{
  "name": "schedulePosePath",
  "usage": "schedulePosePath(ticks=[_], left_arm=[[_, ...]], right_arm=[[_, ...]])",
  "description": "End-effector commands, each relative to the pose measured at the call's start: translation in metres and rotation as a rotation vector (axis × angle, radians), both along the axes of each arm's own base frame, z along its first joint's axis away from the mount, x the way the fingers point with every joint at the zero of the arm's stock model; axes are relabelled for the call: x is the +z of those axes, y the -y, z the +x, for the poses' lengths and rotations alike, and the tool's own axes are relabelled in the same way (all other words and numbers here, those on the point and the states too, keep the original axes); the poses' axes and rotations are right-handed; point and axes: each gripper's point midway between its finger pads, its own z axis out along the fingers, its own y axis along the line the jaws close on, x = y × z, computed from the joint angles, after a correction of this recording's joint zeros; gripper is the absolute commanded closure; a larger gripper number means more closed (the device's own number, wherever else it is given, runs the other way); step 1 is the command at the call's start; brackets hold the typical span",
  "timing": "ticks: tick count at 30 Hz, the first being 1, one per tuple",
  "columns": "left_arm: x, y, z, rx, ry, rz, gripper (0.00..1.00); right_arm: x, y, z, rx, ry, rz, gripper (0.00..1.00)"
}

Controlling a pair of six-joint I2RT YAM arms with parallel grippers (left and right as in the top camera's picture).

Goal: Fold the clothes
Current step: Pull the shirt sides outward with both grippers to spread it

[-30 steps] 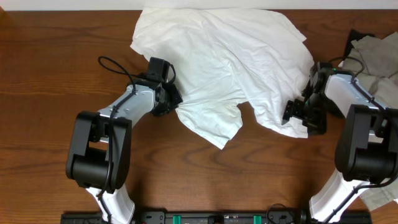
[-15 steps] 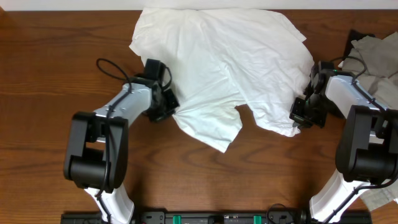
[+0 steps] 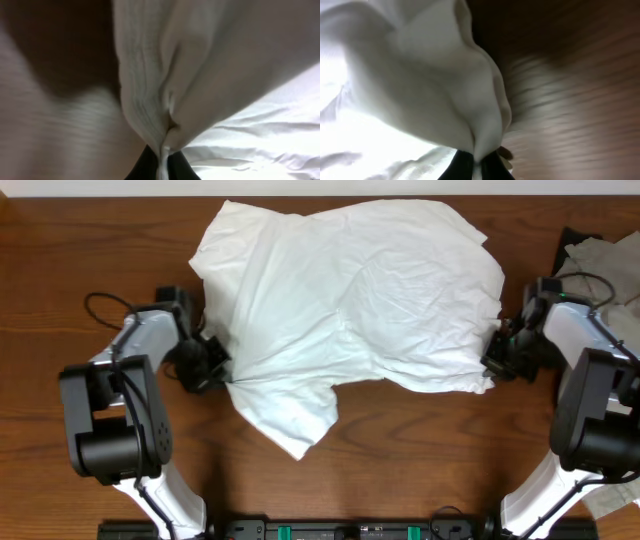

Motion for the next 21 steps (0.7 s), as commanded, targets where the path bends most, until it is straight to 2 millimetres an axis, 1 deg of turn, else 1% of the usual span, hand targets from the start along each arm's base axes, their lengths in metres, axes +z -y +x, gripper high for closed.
schedulePosePath(ticks=[1, 4, 7, 13, 17, 21], left_arm=[[-0.031, -0.038, -0.031, -0.048, -0.133, 0.126, 0.94], [-0.027, -0.044, -0.031, -0.026, -0.144, 0.123, 0.94], [-0.024, -0.045, -0.034, -0.020, -0.164, 0.117, 0.94], [-0.015, -0.041, -0.052, -0.010, -0.243, 0.102, 0.94], [-0.001, -0.040, -0.057, 0.000, -0.251, 0.103, 0.94], [0.017, -0.040, -0.055, 0.006, -0.210, 0.114, 0.94]], right_arm=[[0.003, 0.018, 0.005, -0.044, -0.007, -0.031, 0.99], [0.009, 0.023, 0.009, -0.051, -0.004, -0.042, 0.99], [0.012, 0.028, 0.011, -0.049, -0.001, -0.065, 0.99], [0.012, 0.031, 0.010, -0.048, -0.006, -0.084, 0.99], [0.012, 0.033, 0.005, -0.058, -0.029, -0.096, 0.99], [0.012, 0.033, 0.000, -0.066, -0.054, -0.101, 0.99]])
